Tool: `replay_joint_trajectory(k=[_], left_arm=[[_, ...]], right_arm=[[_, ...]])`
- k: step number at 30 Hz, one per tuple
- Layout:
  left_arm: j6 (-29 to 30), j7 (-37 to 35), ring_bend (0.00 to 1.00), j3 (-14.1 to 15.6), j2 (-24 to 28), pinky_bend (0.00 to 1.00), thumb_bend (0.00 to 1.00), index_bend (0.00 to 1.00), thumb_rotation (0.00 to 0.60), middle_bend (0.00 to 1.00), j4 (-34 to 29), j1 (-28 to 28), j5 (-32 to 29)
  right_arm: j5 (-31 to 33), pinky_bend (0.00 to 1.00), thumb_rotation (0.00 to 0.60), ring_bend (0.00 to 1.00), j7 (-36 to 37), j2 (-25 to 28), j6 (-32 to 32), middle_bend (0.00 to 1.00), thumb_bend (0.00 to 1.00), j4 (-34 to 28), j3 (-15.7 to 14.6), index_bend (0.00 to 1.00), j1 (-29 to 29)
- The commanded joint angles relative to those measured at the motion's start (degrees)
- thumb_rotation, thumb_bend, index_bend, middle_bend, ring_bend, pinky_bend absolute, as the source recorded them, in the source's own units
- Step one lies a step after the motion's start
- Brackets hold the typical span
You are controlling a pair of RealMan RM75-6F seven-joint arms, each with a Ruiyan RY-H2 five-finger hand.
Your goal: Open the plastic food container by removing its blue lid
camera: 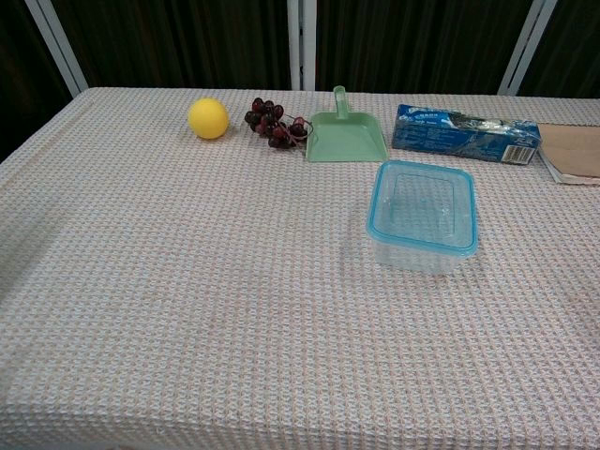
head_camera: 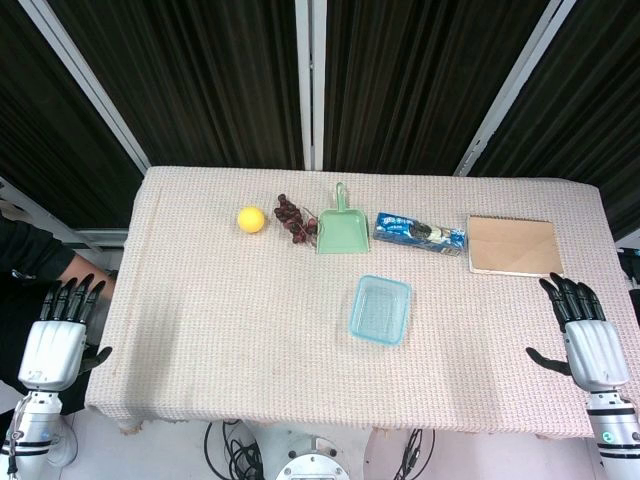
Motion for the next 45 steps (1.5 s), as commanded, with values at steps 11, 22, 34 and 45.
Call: replay_joint_trajectory(k=[11,22,34,45], left_arm=[[0.44,6.55,0.0,0.23,1.35,0.0,0.04,0.02,0.6,0.0,-3.73,1.06,-1.47],[-0.75,5.23,0.0,0.73,0.56,0.0,0.04,0.02,0.6,0.0,-3.31,0.58,-0.81],[-2.87,4.55,0.0,0.09,-0.11,0.0,0.04,0.02,0.6,0.0,-2.42,-0.66,-2.01],[-3.5,2.97,0.0,0.08,-0.28,0.0,0.04,0.02,0.6,0.0,-1.21,-1.07,-2.34]], right_arm=[[-1.48,0.0,0.6,0.0,0.87,-0.3,1.56,0.04,0.0,0.82,-0.46,0.0,-0.61],[-2.03,0.0,0.6,0.0,-4.2,-4.32,-6.48,0.03,0.0,3.12,0.1,0.0,5.18],[-2.62,0.0,0.6,0.0,-4.71,-17.21,-15.91,0.0,0.0,12.52,2.23,0.0,15.25],[-3.61,0.0,0.6,0.0,-5.61,-28.31,-18.66,0.0,0.0,21.72,3.73,0.0,22.25]])
